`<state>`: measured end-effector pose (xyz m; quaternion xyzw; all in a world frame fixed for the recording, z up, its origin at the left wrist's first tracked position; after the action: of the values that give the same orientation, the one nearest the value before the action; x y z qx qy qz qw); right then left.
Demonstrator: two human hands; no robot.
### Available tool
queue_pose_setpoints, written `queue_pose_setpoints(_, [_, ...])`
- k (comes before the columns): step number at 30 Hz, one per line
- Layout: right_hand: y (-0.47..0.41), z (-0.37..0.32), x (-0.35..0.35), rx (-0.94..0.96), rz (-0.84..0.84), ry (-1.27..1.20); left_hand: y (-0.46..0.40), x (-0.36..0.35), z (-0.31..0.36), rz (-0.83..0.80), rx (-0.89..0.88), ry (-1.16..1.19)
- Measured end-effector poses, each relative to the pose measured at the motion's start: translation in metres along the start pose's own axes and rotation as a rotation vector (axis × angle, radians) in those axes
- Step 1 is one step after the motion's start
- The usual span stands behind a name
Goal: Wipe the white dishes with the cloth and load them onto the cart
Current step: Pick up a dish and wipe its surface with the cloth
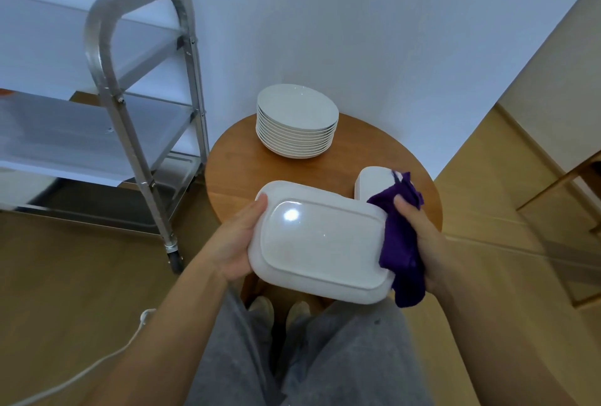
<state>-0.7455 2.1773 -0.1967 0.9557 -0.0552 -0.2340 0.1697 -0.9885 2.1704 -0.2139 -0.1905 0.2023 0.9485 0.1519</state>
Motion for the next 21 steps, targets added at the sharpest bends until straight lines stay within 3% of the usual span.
queue_pose_setpoints(3, [-0.001, 0.000, -0.003, 0.050, 0.168, 0.317, 0.000, -0.010, 0.004, 0.054, -0.050, -0.096])
queue_pose_setpoints(6, [0.001, -0.002, -0.016, 0.296, 0.231, 0.576, 0.002, -0.025, 0.008, 0.157, -0.094, -0.177])
queue_pose_setpoints(9, [0.001, 0.009, -0.036, 0.427, 0.197, 0.692, 0.004, -0.039, 0.009, 0.252, -0.109, -0.293])
queue_pose_setpoints(16, [0.005, 0.034, -0.083, 0.496, 0.104, 0.658, -0.002, -0.053, -0.005, 0.415, -0.175, -0.325])
queue_pose_setpoints(21, [0.016, 0.037, -0.119, 0.582, 0.001, 0.911, -0.008, -0.052, -0.006, 0.454, -0.209, -0.122])
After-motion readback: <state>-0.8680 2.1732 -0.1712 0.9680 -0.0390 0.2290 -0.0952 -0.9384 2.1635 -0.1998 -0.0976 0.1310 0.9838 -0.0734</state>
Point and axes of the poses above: each hand's wrist, its own y-axis away from the middle knuckle, its own x-axis out of the back of the hand, z = x × y, the point moved 5 cm from there along -y, towards the middle knuckle, and after that the axes turned 15 degrees about -y, right-handed, at the moved point
